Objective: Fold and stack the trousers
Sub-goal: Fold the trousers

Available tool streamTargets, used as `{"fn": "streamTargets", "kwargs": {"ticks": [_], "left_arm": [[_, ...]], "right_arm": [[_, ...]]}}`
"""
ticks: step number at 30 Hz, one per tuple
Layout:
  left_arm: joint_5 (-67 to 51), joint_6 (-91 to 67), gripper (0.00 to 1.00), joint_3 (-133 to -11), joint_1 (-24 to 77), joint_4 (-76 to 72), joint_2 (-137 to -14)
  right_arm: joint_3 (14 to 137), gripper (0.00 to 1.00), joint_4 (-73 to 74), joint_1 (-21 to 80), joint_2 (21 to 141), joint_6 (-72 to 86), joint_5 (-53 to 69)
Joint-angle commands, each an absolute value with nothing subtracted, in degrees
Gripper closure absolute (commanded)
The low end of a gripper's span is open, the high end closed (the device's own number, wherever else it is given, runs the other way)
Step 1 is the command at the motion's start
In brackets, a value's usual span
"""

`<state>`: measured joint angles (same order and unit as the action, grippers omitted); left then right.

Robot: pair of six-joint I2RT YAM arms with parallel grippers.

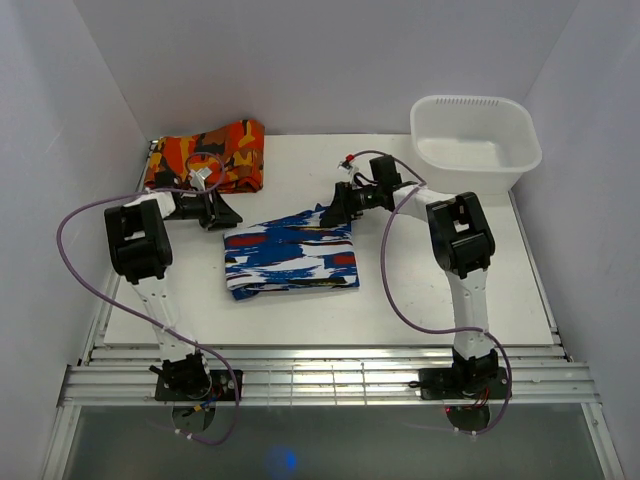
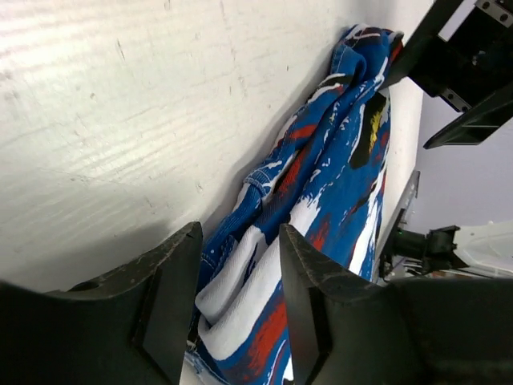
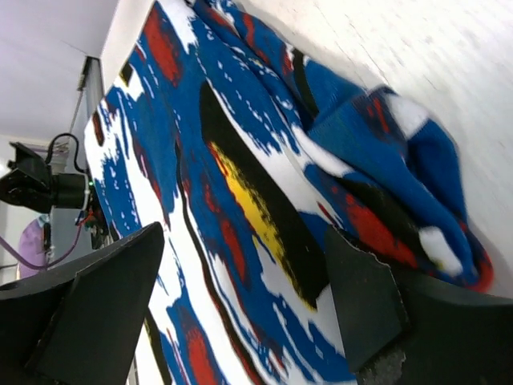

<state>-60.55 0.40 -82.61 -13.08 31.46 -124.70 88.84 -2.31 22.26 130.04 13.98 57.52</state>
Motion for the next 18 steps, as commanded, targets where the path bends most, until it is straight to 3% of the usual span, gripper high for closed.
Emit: {"fn": "streamTargets", "kwargs": {"ticks": [1,5,8,12,18], "left_arm": [[-59.50,4.47,0.45,-85.08,-13.36,33.46,-119.90],[-55.91,19.02,0.33,-81.83,-13.97,42.51,-107.00],[-53.44,29.50,0.32,-80.16,-16.25,52.98,-101.71],[-49.40,48.98,0.13,-71.04,-18.02,55.11,-84.35],[-40.70,61.08,0.02,-55.39,-10.48,52.39,-71.03]], "right_arm": [[88.41,0.14,7.79,20.21,123.60,5.72,52.20],[89.82,0.11,13.42,21.53,116.47,2.03,53.35],[91.23,0.10,21.75,24.86,111.98,-6.39,50.90],[88.96,0.09,27.59,32.06,108.02,-15.73,42.73],[85.87,0.08,26.36,32.96,109.07,-11.87,33.23]]}}
